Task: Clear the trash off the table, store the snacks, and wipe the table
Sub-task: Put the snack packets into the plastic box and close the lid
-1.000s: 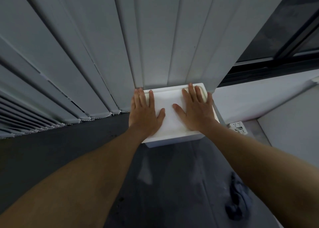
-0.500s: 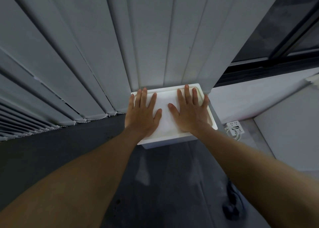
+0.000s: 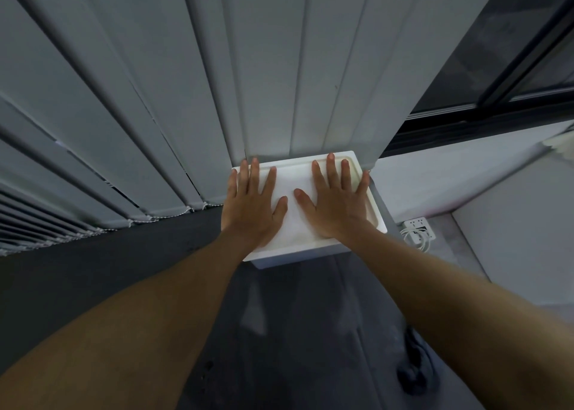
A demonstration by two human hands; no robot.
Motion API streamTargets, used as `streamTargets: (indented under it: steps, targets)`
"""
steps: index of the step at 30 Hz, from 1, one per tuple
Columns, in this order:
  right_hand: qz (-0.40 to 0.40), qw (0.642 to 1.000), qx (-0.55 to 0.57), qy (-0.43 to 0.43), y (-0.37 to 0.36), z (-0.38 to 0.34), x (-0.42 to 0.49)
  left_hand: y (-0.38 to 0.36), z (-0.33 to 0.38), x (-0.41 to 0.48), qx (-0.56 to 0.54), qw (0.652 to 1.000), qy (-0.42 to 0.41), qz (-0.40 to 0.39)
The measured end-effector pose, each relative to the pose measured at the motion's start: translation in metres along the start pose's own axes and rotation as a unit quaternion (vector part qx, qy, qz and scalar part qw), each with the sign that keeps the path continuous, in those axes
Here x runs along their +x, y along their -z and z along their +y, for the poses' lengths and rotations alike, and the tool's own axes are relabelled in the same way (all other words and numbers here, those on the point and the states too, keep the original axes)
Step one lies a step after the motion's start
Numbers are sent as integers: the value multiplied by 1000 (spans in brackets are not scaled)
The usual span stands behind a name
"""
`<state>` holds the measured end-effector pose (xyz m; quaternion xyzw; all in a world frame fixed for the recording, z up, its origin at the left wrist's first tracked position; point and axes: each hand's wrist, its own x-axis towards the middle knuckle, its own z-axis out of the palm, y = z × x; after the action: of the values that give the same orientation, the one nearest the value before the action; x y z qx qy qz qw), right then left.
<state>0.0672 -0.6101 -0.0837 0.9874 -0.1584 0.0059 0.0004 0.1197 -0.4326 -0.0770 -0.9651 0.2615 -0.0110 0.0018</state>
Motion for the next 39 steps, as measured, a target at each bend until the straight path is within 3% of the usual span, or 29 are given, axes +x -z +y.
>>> streamTargets:
  steps: [14,22,32,35,39]
  targets:
    - [-23,1000,-2,21,1,4,0,-2,-5,1,-20,1000,-14,-9]
    - [1,1000,10,14,2,-1,-6,-2,-3,0,-10,999,12,38]
    - [10,1000,19,11,5,0,-5,-2,-3,-1,-61,998,7,16]
    - [26,999,32,-22,7,-2,-5,3,-1,-5,-106,994,25,27]
    - [5,994,24,-111,11,-5,-7,2,1,-9,-42,999,27,5]
